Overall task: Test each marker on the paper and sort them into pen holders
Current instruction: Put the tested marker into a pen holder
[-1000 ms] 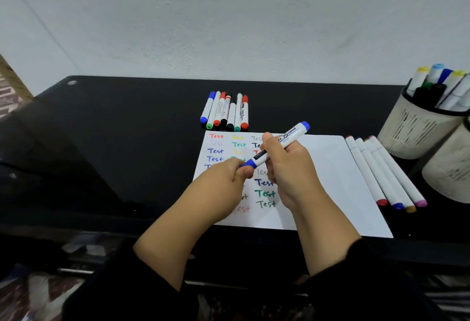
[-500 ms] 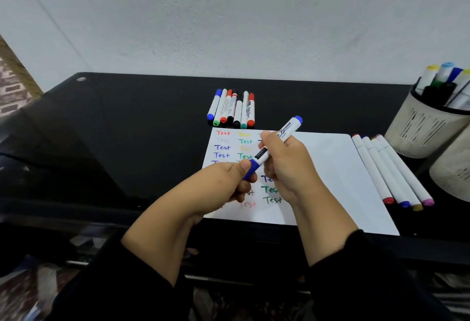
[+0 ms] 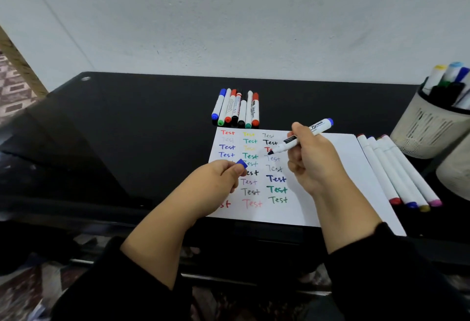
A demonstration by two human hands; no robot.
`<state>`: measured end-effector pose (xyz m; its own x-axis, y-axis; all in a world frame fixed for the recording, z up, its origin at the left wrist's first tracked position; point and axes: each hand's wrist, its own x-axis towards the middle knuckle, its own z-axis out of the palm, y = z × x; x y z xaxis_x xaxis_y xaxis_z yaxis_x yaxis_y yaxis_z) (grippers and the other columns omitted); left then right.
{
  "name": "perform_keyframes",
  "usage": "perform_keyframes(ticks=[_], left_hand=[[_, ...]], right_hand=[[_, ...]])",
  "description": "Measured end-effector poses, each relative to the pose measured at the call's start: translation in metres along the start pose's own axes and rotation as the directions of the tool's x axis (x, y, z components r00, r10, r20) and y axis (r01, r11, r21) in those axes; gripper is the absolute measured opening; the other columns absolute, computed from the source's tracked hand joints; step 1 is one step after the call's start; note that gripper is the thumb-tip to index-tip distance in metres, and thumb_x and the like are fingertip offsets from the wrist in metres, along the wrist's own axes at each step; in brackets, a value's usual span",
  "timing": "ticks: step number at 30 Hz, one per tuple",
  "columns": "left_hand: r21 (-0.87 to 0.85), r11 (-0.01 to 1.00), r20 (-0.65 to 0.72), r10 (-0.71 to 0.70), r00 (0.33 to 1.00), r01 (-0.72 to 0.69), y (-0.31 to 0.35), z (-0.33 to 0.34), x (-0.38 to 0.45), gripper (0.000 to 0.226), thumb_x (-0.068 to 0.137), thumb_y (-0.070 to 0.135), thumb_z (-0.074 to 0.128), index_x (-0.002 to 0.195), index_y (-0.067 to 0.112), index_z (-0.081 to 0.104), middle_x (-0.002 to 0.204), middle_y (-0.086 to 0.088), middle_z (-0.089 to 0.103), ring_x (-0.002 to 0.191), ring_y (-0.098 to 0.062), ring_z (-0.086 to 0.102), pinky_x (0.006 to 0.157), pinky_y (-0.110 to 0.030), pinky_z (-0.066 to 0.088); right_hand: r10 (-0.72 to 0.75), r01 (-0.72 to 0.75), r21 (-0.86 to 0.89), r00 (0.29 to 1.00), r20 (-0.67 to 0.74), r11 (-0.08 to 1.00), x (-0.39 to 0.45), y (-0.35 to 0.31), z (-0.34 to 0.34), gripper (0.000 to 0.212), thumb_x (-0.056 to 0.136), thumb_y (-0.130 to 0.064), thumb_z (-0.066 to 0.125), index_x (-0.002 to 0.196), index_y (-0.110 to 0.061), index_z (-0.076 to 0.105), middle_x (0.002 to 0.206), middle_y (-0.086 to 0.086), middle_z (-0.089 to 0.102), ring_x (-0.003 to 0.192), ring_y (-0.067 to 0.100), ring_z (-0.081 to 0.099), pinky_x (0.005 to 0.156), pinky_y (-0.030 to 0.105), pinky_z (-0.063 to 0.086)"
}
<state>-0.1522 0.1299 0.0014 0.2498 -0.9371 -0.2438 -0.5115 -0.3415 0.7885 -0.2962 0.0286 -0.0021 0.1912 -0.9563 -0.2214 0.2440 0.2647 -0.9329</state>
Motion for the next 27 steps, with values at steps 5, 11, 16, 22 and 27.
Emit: perform_keyframes(ticks=[5, 11, 16, 22, 27], left_hand=[[0.096, 0.995, -0.064, 0.003, 0.998, 0.003, 0.004, 0.005, 0.006, 0.026, 0.098, 0.042, 0.035, 0.106, 0.028, 0.055, 0.088, 0.013, 0.057, 0.079, -0.007, 0.057, 0.061, -0.020, 0.042], [0.222, 0.974, -0.089, 0.066, 0.994, -0.045, -0.006, 0.006, 0.001, 0.026, 0.097, 0.042, 0.039, 0.110, 0.027, 0.056, 0.092, 0.016, 0.056, 0.077, -0.004, 0.053, 0.062, -0.020, 0.040], [0.275, 0.958, -0.090, 0.115, 0.989, -0.086, -0.006, 0.009, -0.007, 0.035, 0.096, 0.042, 0.044, 0.127, 0.028, 0.052, 0.098, 0.015, 0.051, 0.086, -0.007, 0.051, 0.070, -0.022, 0.036], [0.289, 0.949, -0.090, 0.160, 0.983, -0.128, -0.006, 0.014, -0.012, 0.037, 0.095, 0.041, 0.047, 0.129, 0.027, 0.053, 0.127, 0.007, 0.055, 0.095, -0.002, 0.041, 0.080, -0.020, 0.031], [0.304, 0.943, -0.064, 0.164, 0.984, -0.137, -0.009, 0.018, -0.009, 0.039, 0.095, 0.042, 0.046, 0.130, 0.026, 0.052, 0.127, 0.007, 0.055, 0.094, -0.003, 0.042, 0.081, -0.021, 0.033]], right_hand=[[0.001, -0.002, -0.047, 1.000, -0.018, 0.999, -0.006, 0.002, -0.005, 0.027, 0.096, -0.028, 0.052, 0.073, -0.014, 0.056, 0.046, -0.003, 0.034, 0.039, 0.008, 0.024, 0.046, 0.022, 0.022], [-0.085, 0.080, -0.143, 0.996, -0.030, 0.986, -0.028, 0.010, -0.022, 0.024, 0.093, -0.038, 0.055, 0.086, -0.016, 0.060, 0.058, 0.002, 0.060, 0.046, 0.009, 0.042, 0.043, 0.018, 0.035], [-0.180, 0.142, -0.283, 0.977, -0.113, 0.949, -0.048, 0.016, -0.033, 0.026, 0.085, -0.030, 0.069, 0.065, -0.018, 0.057, 0.048, -0.001, 0.055, 0.044, 0.009, 0.043, 0.046, 0.021, 0.035], [-0.345, 0.252, -0.420, 0.925, -0.161, 0.872, -0.064, 0.028, -0.042, 0.035, 0.085, -0.023, 0.066, 0.060, -0.015, 0.041, 0.039, -0.009, 0.048, 0.039, 0.002, 0.042, 0.047, 0.016, 0.037], [-0.363, 0.271, -0.506, 0.927, -0.091, 0.819, -0.064, 0.035, -0.037, 0.032, 0.085, -0.022, 0.065, 0.065, -0.011, 0.043, 0.045, -0.007, 0.050, 0.043, 0.003, 0.044, 0.045, 0.013, 0.035]])
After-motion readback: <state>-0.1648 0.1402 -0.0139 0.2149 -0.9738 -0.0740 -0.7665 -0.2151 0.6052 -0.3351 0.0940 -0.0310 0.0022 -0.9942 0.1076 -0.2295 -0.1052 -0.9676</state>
